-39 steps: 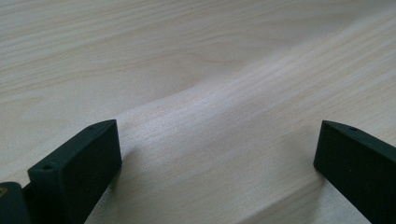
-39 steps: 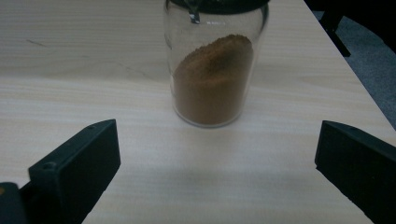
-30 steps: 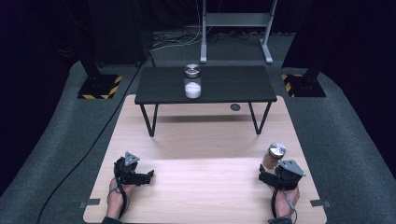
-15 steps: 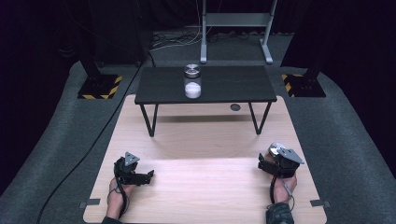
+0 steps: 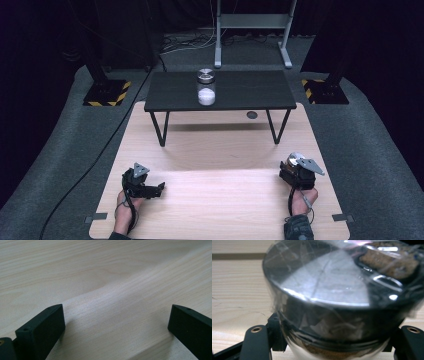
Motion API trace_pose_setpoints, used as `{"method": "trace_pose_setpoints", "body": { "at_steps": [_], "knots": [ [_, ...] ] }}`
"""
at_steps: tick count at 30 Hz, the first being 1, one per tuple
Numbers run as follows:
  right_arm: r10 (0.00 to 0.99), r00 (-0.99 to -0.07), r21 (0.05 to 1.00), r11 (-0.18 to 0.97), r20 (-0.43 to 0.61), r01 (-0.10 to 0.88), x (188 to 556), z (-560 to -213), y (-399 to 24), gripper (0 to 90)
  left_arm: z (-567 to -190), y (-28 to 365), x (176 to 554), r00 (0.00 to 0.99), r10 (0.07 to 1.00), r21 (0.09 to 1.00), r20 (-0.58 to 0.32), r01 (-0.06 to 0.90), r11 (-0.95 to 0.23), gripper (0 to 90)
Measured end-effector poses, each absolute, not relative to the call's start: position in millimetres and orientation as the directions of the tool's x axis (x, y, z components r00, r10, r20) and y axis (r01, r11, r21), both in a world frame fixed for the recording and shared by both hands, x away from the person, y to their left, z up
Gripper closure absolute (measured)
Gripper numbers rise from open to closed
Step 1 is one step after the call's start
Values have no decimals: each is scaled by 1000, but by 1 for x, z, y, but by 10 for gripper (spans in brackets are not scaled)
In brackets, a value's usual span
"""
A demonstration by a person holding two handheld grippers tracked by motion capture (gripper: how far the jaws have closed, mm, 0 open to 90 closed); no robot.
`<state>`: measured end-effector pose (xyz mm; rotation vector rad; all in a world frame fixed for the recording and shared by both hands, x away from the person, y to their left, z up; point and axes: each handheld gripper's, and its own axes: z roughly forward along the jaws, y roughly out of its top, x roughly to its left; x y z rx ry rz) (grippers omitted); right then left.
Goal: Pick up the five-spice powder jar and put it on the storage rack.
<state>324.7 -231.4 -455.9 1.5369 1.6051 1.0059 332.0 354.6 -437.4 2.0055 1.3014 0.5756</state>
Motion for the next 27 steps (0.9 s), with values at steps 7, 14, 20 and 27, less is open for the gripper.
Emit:
{"method": "trace_pose_setpoints", "body": {
  "at_steps": [7,14,20,27],
  "knots": [
    [996,-84,887,17,25,462,322,-453,-232,297,-437,355,332,405,914,735,5,619,-278,6],
    [994,-109,888,32,20,460,320,-443,-232,297,-437,355,332,405,914,735,5,619,-279,6],
    [992,-125,894,33,26,446,315,-435,-235,297,-437,355,332,405,914,735,5,619,-279,6],
    [990,-138,898,30,35,440,314,-427,-237,297,-437,355,332,405,914,734,6,619,-279,6]
  ]
}}
